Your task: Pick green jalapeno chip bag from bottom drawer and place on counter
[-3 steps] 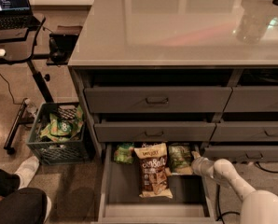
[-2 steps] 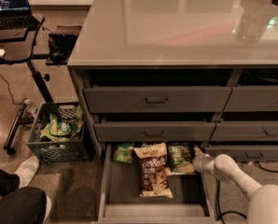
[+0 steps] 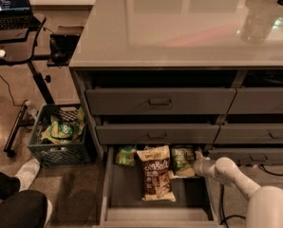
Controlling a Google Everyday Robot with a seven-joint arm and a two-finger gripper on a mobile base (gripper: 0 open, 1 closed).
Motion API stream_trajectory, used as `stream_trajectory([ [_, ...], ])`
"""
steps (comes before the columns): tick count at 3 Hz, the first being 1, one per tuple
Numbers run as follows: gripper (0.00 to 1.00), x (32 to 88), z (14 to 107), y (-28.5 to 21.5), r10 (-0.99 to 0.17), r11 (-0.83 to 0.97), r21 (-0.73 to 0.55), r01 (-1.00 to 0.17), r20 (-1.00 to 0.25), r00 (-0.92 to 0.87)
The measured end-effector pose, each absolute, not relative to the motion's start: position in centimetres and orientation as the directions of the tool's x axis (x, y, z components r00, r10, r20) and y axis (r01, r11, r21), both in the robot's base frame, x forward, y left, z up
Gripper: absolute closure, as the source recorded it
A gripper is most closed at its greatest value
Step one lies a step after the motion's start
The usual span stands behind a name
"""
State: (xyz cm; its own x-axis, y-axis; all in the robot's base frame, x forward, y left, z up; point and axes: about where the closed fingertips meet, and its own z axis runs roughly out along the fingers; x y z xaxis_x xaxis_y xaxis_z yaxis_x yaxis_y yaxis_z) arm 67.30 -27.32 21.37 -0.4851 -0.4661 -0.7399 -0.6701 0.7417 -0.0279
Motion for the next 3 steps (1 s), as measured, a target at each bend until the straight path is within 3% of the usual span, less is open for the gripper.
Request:
stream_trajectory([
  [3, 0.15, 68.5, 16.9, -27.2, -0.465, 0.744, 0.018, -0.668, -0.704, -0.537],
])
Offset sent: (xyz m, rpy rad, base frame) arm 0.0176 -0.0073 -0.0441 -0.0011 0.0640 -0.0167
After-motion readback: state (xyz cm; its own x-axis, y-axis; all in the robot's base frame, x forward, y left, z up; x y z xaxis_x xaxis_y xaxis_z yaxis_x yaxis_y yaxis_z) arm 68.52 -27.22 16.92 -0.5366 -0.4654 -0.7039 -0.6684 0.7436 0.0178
